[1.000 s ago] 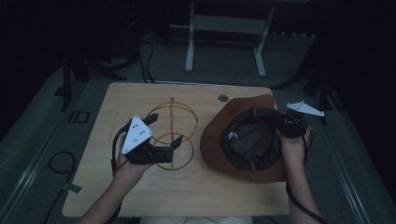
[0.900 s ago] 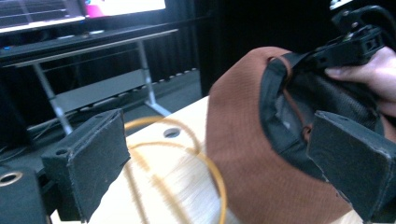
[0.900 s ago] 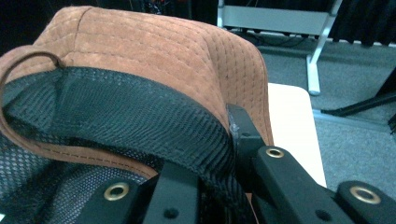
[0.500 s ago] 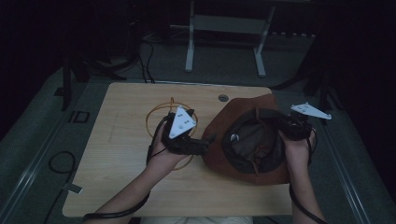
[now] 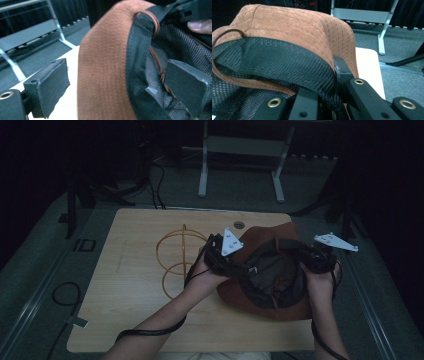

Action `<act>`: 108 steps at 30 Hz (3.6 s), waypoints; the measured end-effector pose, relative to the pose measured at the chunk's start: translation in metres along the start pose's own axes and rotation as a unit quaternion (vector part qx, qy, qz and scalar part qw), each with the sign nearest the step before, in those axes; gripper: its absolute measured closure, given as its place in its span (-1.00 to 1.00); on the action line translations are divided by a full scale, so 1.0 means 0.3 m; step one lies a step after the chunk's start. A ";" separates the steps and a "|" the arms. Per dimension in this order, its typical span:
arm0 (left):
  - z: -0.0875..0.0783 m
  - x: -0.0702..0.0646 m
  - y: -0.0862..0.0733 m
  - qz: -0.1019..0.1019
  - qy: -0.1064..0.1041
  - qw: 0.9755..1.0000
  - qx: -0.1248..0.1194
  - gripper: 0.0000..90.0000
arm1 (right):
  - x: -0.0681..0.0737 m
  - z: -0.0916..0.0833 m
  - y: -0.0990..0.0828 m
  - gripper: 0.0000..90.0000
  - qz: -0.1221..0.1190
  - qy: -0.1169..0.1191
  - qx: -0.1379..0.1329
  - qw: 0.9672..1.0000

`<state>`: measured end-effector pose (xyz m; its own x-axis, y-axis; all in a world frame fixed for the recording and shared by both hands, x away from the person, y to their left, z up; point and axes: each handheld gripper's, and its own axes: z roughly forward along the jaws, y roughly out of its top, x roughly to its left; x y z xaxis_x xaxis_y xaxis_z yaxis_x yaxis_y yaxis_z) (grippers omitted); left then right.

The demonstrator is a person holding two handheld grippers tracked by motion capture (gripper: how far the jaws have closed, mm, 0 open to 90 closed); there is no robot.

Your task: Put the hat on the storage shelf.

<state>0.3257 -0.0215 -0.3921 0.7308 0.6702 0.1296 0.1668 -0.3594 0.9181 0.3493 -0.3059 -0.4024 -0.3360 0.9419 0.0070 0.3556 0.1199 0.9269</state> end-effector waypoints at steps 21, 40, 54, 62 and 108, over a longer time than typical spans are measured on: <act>0.211 -0.040 -0.005 0.015 0.039 0.995 0.089 -0.19 | 0.046 -0.028 -0.013 0.86 -0.001 0.019 -0.010 1.000; 0.204 -0.027 0.047 0.038 0.077 0.995 0.049 0.91 | 0.047 -0.119 -0.072 0.19 0.010 0.065 -0.027 0.997; 0.137 -0.009 0.054 0.034 0.088 0.995 -0.042 0.91 | -0.021 -0.324 -0.074 -0.01 -0.037 0.069 -0.061 0.995; 0.062 0.007 0.025 0.037 0.026 0.994 -0.103 0.91 | -0.159 -0.325 -0.078 0.07 -0.037 0.025 -0.036 0.998; -0.025 -0.069 -0.059 0.130 -0.168 0.956 -0.204 0.90 | 0.193 -0.144 -0.065 0.41 -0.108 0.322 -0.055 0.939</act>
<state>0.3025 -0.0241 -0.4082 0.8954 0.3206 0.3091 -0.2715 -0.1572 0.9495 0.2853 -0.2673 -0.4040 -0.8603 0.5097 0.0058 0.1368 0.2200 0.9659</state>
